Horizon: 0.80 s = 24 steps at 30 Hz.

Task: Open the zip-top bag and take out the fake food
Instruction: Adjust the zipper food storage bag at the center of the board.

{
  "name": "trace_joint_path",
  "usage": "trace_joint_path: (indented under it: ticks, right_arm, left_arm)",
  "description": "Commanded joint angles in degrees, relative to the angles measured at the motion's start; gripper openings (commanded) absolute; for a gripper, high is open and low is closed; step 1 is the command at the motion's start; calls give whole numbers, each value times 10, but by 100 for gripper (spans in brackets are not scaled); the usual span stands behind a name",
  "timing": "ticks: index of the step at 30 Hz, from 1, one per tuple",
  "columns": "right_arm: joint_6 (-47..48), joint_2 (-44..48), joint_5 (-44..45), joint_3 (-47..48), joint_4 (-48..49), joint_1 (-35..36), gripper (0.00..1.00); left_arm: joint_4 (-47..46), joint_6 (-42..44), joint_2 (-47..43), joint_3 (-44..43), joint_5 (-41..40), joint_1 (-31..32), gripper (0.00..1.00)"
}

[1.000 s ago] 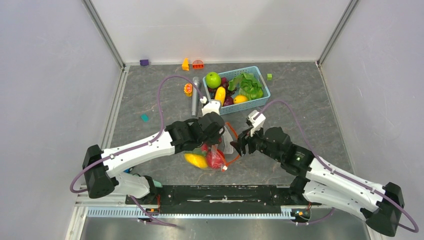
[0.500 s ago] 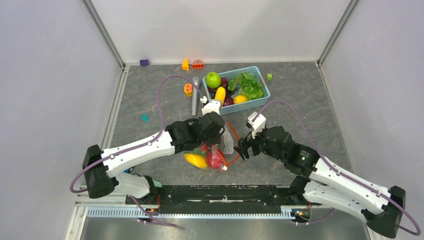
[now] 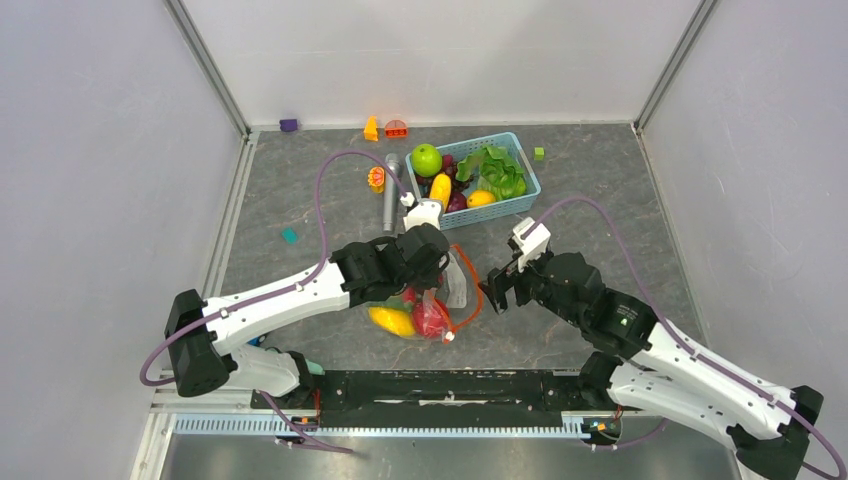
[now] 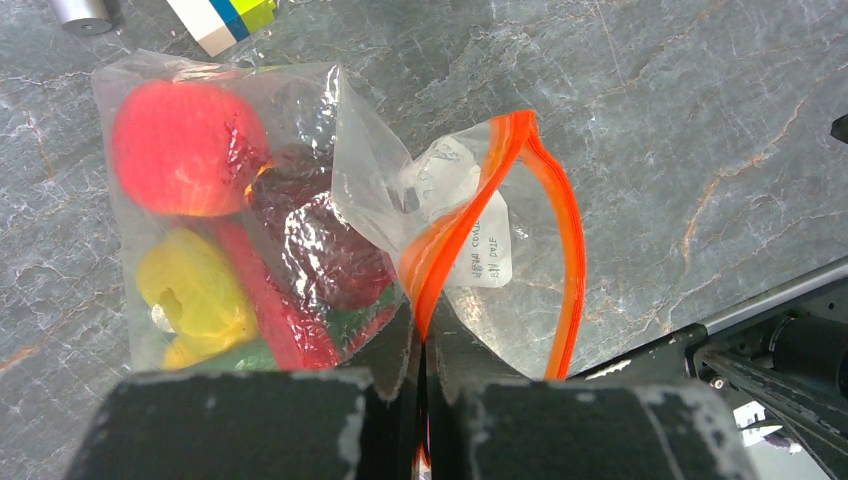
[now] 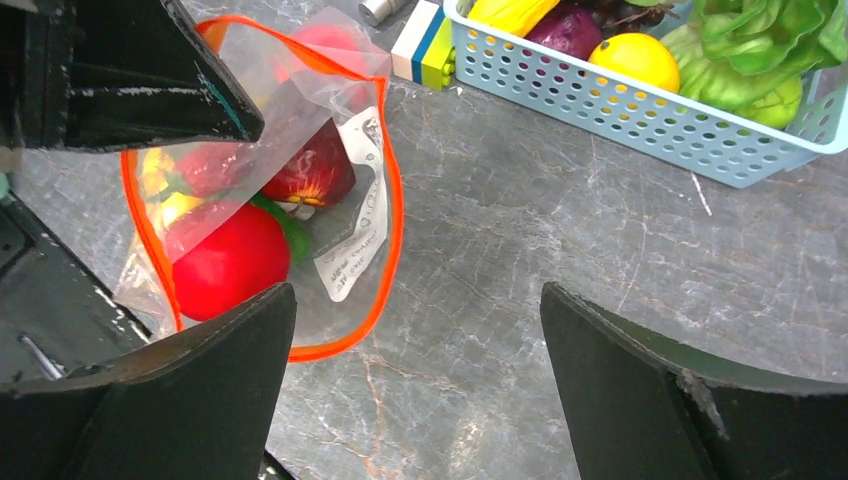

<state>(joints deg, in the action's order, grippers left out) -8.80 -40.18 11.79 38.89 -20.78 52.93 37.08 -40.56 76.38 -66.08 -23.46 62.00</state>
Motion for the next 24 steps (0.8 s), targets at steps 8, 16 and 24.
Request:
trace_joint_path:
  ticks: [8,16,24]
  right_arm:
    - [-199,-50,-105,22,33,-1,72]
    - [-289,-47,-176,-54,131,3,62]
    - [-323,-99,-163,-95,190,4,53]
  left_arm:
    - [-24,27,3,-29,-9,1,2]
    - [-25,31,7,-31,-6,1,2]
    - [-38,38,13,-30,18,2,2]
